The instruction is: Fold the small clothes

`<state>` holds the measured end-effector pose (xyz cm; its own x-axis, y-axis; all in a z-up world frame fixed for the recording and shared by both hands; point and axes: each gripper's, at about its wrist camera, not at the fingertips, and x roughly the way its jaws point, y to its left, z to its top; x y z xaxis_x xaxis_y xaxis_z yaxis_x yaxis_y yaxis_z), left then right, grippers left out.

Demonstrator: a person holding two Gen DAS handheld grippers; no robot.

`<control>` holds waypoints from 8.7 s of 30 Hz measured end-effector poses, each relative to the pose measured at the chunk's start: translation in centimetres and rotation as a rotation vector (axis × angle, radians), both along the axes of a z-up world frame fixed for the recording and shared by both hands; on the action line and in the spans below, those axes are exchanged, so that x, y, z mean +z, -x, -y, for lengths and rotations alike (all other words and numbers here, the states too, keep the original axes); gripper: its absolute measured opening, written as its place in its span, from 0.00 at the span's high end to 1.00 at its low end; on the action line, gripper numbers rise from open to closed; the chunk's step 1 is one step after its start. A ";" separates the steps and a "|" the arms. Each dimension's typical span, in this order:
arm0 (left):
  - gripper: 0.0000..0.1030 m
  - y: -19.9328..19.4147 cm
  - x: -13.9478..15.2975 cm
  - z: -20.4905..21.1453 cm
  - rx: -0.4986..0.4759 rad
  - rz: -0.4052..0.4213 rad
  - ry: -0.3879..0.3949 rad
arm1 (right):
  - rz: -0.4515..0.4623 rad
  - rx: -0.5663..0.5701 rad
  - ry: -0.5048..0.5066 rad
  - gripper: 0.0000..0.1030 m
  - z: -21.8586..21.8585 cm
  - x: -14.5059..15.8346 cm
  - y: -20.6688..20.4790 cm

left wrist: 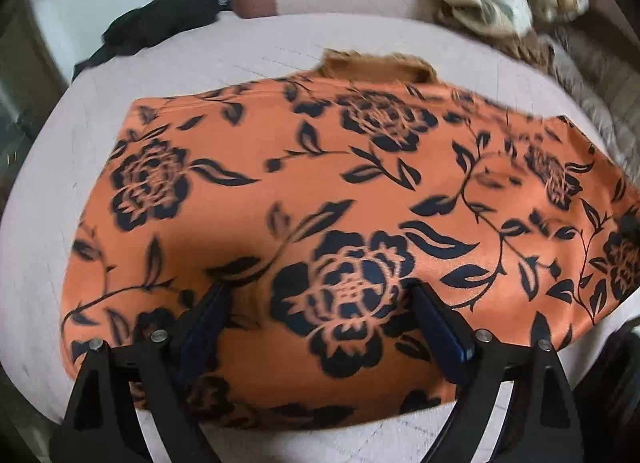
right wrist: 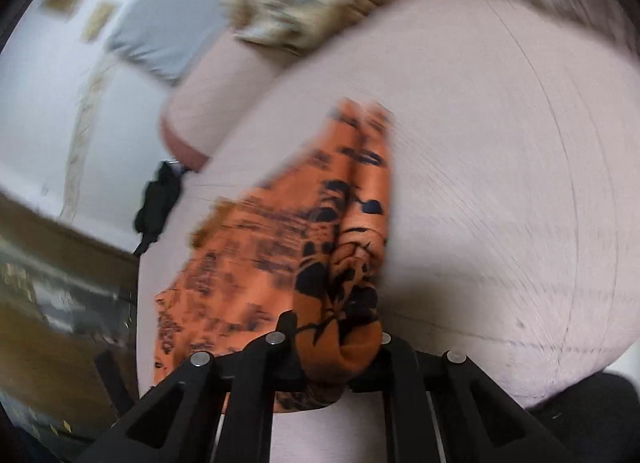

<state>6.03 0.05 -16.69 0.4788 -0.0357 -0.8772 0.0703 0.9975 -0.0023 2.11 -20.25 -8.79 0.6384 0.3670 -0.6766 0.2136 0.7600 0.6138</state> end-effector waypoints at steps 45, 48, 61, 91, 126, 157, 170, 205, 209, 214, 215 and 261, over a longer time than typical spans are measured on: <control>0.90 4.5 8.3 -12.9 0.158 0.130 0.473 | 0.058 0.461 0.039 0.18 -18.3 0.0 -0.5; 0.90 6.0 11.0 -11.3 0.108 0.272 0.271 | 0.034 0.439 0.045 0.18 -17.9 -0.5 -0.8; 0.90 6.8 10.5 -10.6 0.128 0.352 0.080 | -0.024 0.499 0.126 0.18 -20.3 -1.7 -1.6; 0.90 6.1 2.9 -9.8 0.098 0.214 -0.174 | -0.423 0.843 0.741 0.14 -47.5 0.3 -21.8; 0.80 8.8 10.2 -16.4 0.226 0.349 0.153 | -0.104 0.701 0.023 0.17 -27.8 1.3 -7.4; 0.72 -9.1 5.5 -16.8 0.071 0.027 0.238 | -0.078 0.414 -0.297 0.38 -14.8 -6.7 -14.8; 0.59 -3.7 2.1 -17.1 0.105 -0.051 0.287 | -0.156 0.394 -0.275 0.70 -16.6 -8.6 -19.5; 0.62 2.9 1.9 -14.8 0.095 0.074 0.175 | -0.140 0.472 -0.290 0.50 -16.4 -6.5 -9.1; 0.62 3.6 4.3 -14.6 0.088 0.093 0.203 | -0.117 0.508 -0.170 0.68 -17.0 -6.0 -8.8; 0.60 1.8 4.7 -13.9 0.065 0.112 0.153 | -0.133 0.491 -0.198 0.50 -16.7 -5.6 -9.2; 0.61 1.2 3.3 -14.0 0.076 0.058 0.128 | -0.130 0.483 -0.213 0.34 -16.6 -5.4 -9.5; 0.47 10.5 7.8 -21.9 0.190 0.135 0.381 | -0.125 0.447 -0.181 0.27 -14.9 -3.6 -8.6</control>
<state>-4.44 21.94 -8.86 0.6171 -0.2446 -0.7479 -0.0890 0.9227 -0.3752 10.72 -5.31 -12.36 0.3100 0.7047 -0.6382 -0.0284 0.6778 0.7347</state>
